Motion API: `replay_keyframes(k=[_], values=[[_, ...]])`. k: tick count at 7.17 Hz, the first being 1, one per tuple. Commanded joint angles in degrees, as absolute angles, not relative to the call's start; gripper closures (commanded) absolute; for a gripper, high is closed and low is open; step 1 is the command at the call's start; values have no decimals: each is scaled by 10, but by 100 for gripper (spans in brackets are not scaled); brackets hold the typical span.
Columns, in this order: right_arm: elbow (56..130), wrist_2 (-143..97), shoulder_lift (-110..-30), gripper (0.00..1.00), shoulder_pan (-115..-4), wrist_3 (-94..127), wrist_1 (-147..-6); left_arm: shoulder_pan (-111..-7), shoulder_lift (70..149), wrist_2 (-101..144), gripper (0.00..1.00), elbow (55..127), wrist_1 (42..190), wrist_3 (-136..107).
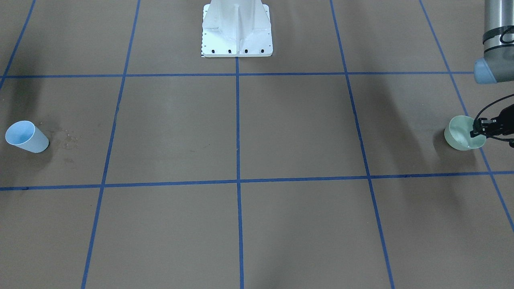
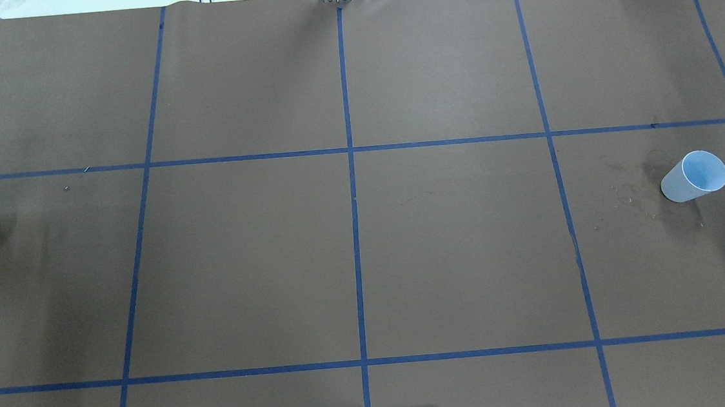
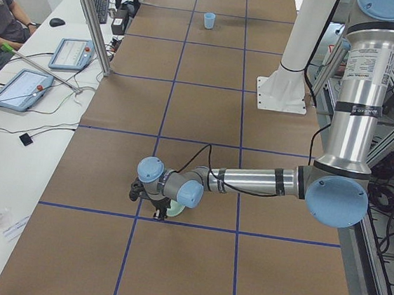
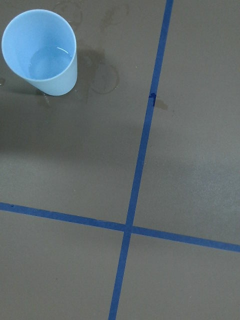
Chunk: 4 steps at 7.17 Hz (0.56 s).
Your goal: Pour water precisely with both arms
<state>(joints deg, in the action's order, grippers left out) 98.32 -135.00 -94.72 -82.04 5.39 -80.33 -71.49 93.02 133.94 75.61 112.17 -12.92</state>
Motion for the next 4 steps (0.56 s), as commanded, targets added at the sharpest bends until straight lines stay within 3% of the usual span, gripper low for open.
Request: replay_keyframes(k=[1,3,4], values=[[984,-1350,-947,1,-820,54,-803,-715,936,1368,100,790,1112,-135],[984,-1349,-947,1,-820,54,-803,-697,989,1434,100,895,1053,-280],[984,-1349,-947,1,-820,54,-803,-636,1002,1432,100,955,1052,-384]])
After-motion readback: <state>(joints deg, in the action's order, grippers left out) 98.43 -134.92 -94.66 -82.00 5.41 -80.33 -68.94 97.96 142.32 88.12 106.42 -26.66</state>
